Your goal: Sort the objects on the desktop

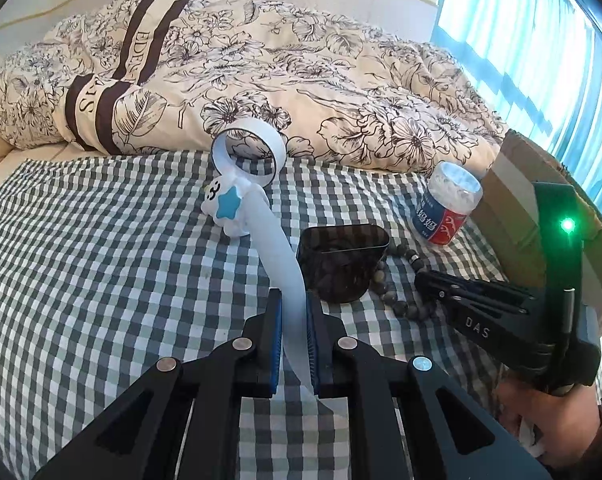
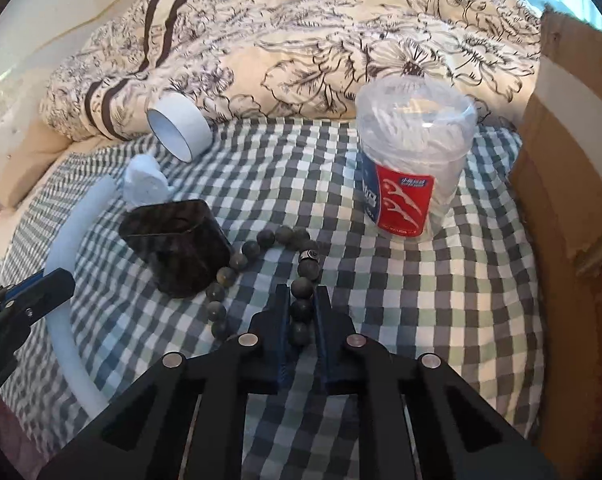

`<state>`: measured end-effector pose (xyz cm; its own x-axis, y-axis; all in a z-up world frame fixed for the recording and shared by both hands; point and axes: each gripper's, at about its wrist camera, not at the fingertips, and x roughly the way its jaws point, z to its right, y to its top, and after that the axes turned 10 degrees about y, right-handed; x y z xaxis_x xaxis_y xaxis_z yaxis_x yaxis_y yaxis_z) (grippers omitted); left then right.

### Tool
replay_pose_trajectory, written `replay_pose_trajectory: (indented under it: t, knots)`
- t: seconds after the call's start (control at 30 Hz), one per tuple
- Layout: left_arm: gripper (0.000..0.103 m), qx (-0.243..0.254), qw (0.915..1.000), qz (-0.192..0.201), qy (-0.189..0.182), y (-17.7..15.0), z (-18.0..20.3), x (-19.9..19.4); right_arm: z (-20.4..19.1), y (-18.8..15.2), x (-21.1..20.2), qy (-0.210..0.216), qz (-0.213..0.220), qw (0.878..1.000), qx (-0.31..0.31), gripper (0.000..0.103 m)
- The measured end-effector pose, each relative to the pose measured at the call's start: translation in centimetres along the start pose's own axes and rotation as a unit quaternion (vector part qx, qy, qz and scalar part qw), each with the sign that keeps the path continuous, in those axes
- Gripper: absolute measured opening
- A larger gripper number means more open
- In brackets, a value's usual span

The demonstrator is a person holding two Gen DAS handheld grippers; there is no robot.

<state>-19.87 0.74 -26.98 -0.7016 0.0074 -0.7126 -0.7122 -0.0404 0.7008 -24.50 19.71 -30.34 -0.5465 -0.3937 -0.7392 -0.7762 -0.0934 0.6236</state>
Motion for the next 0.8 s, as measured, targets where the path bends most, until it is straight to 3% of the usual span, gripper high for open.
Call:
replay_pose_trajectory:
  t: [0.43, 0.8]
  knots:
    - [0.011, -0.014, 0.9993, 0.031, 0.014, 1.7, -0.4, -4.7, -2.6, 1.0, -6.2, 0.028, 0.05, 0.998, -0.009, 0.011]
    - [0.011, -0.013, 0.998, 0.061, 0.011, 2.5, 0.1, -9.8, -4.2, -0.2, -11.5, 0.035, 0.072, 0.997, -0.017, 0.011]
